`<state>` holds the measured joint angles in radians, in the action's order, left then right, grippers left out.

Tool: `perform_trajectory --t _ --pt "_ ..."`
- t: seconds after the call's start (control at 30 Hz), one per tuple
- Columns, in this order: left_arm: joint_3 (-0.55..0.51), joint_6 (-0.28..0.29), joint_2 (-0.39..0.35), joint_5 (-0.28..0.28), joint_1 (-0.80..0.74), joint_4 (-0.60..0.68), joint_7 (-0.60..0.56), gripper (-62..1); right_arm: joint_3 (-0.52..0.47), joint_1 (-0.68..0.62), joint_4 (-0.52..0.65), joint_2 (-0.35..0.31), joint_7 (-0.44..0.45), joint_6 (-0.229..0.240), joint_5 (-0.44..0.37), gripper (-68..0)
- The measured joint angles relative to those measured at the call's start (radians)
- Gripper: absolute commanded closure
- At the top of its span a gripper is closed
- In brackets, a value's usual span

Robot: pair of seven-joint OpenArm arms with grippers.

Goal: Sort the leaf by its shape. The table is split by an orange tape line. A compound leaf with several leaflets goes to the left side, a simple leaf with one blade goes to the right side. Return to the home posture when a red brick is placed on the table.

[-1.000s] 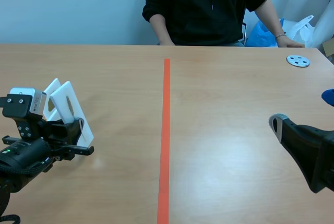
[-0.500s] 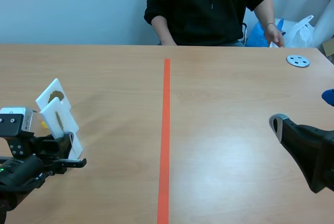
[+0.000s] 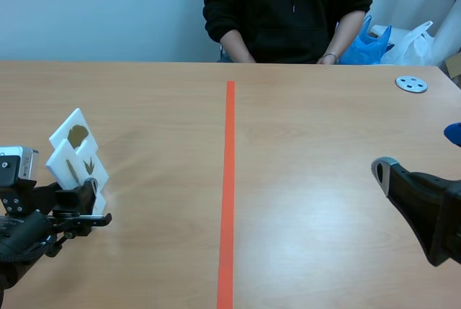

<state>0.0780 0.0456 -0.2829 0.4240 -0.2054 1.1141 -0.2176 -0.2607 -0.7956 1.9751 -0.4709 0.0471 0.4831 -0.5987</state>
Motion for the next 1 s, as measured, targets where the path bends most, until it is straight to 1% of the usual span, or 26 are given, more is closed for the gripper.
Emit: perform_trajectory --t 0.03,0.07,0.23,0.37,0.43,0.53,0.63,0.8,0.9,0.93,1.0 --pt "0.0 0.0 0.0 0.0 0.0 0.0 0.0 -33.5 0.0 0.0 0.0 0.0 0.0 0.0 0.0 -67.9" --pt "0.0 0.0 0.0 0.0 0.0 0.0 0.0 -35.1 0.0 0.0 0.0 0.0 0.0 0.0 0.0 -67.9" --pt "0.0 0.0 0.0 0.0 -0.002 0.008 0.001 -35.4 0.0 0.0 0.0 0.0 0.0 0.0 0.0 -67.9" --pt "-0.022 0.0 0.0 0.0 -0.03 0.079 0.005 -35.4 0.0 0.0 0.0 0.0 0.0 0.0 0.0 -67.9" --pt "-0.056 0.001 0.0 0.0 -0.051 0.133 0.005 -35.4 0.0 0.0 0.0 0.0 0.0 0.0 0.0 -67.9" --pt "-0.112 0.0 -0.007 0.0 -0.079 0.216 0.037 -35.4 0.0 0.001 0.0 0.0 0.0 0.0 0.0 -67.9" --pt "-0.14 0.0 -0.028 0.0 -0.115 0.312 0.052 -35.4 0.0 0.003 0.0 0.0 0.0 0.0 0.0 -67.9" --pt "-0.177 0.0 -0.052 0.0 -0.18 0.518 0.058 -35.4 0.0 0.003 0.0 0.0 0.0 0.0 0.0 -67.9" --pt "-0.197 0.001 -0.061 0.0 -0.212 0.647 0.092 -35.4 0.0 0.003 0.0 0.0 0.0 0.0 0.0 -67.9" --pt "-0.197 0.009 -0.066 0.0 -0.225 0.688 0.108 -35.8 0.0 0.003 0.0 0.0 0.0 0.0 0.0 -67.9" --pt "-0.196 0.06 -0.071 0.0 -0.257 0.758 0.14 -40.0 0.0 0.003 0.0 0.0 0.0 0.0 0.0 -67.9"
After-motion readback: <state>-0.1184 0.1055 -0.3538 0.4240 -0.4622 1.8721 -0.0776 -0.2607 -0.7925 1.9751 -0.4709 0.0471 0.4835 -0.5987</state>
